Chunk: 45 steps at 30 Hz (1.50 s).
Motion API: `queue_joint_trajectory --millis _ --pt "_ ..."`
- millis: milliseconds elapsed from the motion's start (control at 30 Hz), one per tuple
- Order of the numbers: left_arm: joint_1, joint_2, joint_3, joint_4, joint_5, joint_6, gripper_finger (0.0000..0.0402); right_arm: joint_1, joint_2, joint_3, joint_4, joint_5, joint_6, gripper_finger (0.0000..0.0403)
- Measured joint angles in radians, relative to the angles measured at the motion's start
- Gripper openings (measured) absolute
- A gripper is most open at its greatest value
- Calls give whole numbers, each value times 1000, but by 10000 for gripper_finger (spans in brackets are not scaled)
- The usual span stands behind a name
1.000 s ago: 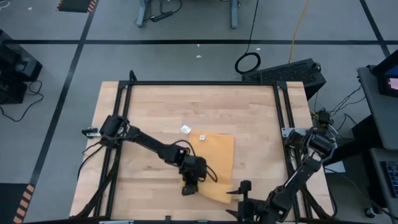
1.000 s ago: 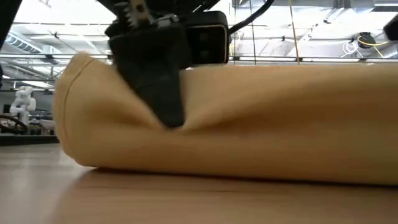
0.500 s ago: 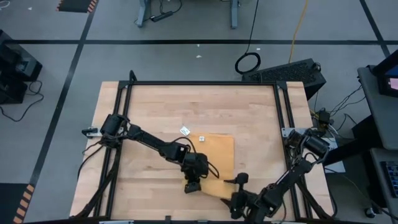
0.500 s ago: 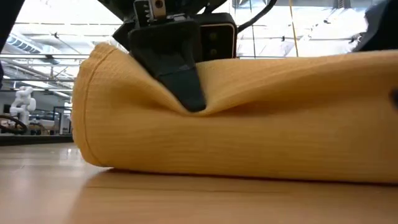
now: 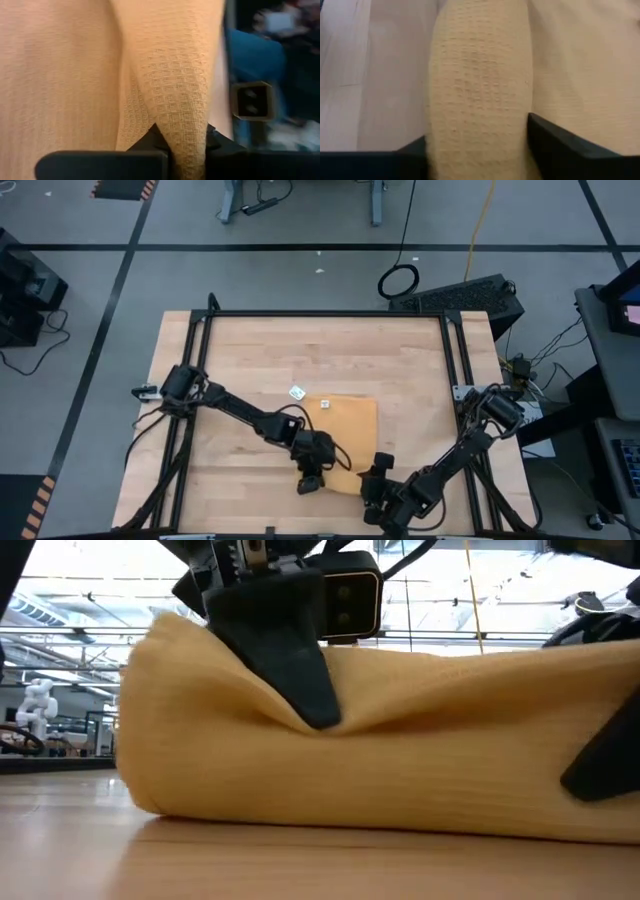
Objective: Roll towel into tight, uniform cylinder
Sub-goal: Roll the orange towel
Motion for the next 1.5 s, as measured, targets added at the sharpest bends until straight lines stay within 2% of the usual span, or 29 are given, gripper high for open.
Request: queue_joint_trajectory --millis 100,200,333,400,567,733,833,933,1100,1233,1300,1367,1500 --pt "-13 0 0 1 -126 -28 33 -5 0 0 -4 -19 15 135" --pt "-13 -1 0 -21 -144 -67 59 -5 0 0 -6 -20 17 79" --pt "-21 -5 0 -33 -136 -73 119 -6 0 0 -7 -24 17 19" --pt "-29 -19 0 -35 -105 -49 152 -10 -1 0 -6 -44 18 9" --pt "-36 -99 1 -128 -87 56 220 -24 -2 1 -5 -112 55 25" --pt "-32 -237 1 -249 -108 122 251 -31 -3 1 -8 -122 128 19" --pt "-85 -296 1 -221 -264 119 254 -33 -3 2 -10 -122 182 12" --pt "-180 -303 2 -174 -533 184 254 -33 -3 2 -14 -122 215 12" --pt "-326 -221 1 -134 -943 297 254 -33 -3 2 -18 -126 227 12" --pt "-394 -144 3 -59 -1142 427 254 -39 -3 2 -21 -143 222 12" --pt "-409 -103 10 -20 -1185 467 254 -41 -3 3 -23 -145 220 12" --pt "-422 -85 14 -10 -1168 451 254 -44 -3 3 -23 -147 211 12" --pt "-432 -68 15 -42 -1025 423 274 -46 -3 2 -24 -149 209 12"
